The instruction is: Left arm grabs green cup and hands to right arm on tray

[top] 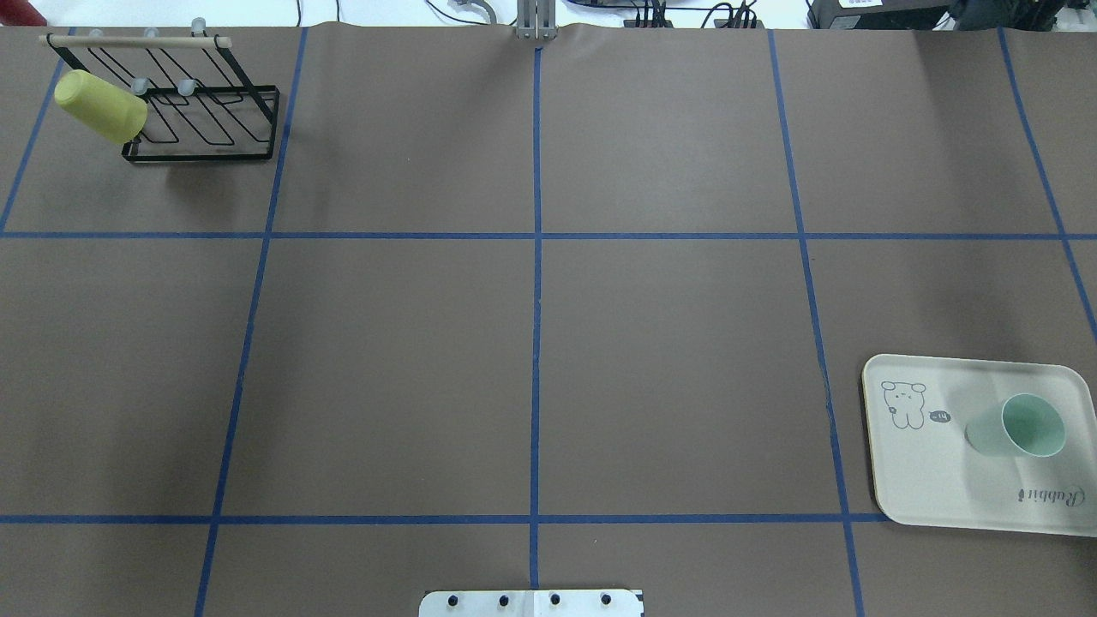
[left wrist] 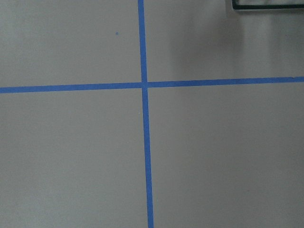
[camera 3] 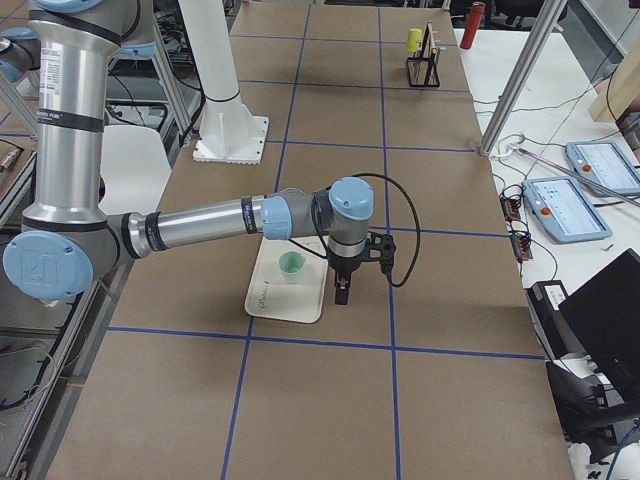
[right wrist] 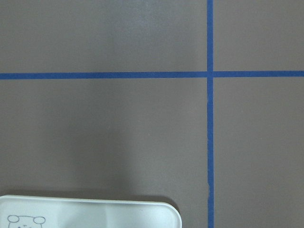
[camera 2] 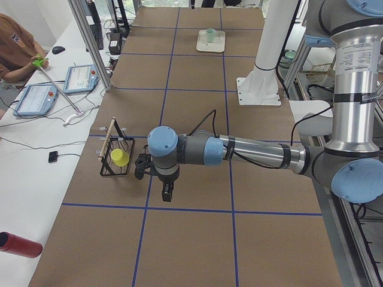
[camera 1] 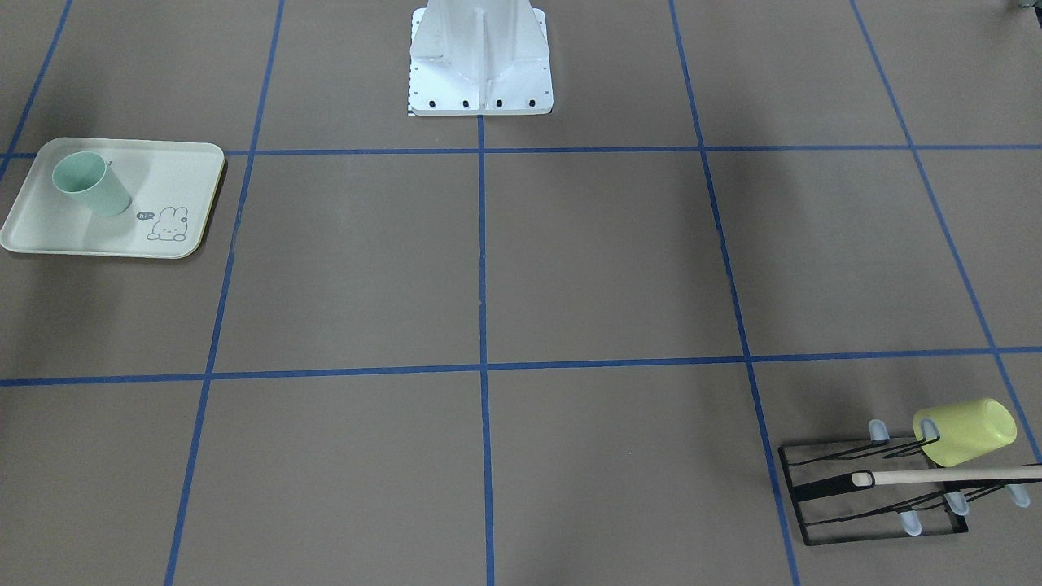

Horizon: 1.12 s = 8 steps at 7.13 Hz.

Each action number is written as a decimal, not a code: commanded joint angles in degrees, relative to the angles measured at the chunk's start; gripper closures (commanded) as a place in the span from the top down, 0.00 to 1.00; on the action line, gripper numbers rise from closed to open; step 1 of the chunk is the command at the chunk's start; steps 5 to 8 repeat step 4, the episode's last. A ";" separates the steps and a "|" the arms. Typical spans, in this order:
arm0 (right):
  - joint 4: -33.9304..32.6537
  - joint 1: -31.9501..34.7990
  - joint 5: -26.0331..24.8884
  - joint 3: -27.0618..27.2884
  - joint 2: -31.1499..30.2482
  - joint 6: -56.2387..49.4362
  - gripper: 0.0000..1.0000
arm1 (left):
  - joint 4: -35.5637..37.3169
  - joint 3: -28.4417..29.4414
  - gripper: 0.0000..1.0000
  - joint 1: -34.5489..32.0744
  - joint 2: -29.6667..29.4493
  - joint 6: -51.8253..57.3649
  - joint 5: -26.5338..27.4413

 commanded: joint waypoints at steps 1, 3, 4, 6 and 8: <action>0.01 1.24 0.06 -2.37 -0.07 -2.50 1.00 | 0.00 0.00 1.00 0.00 0.22 0.08 0.08; 0.01 1.51 -0.03 -2.39 -0.15 -3.31 1.00 | -0.09 0.00 1.00 0.00 0.14 0.09 0.08; 0.01 1.51 -0.03 -2.39 -0.16 -3.22 1.00 | 0.00 -0.08 1.00 0.00 0.22 0.00 0.16; 0.01 1.51 -0.03 -2.39 -0.16 -3.22 1.00 | 0.00 -0.08 1.00 0.00 0.22 0.00 0.16; 0.01 1.51 -0.03 -2.39 -0.16 -3.22 1.00 | 0.00 -0.08 1.00 0.00 0.22 0.00 0.16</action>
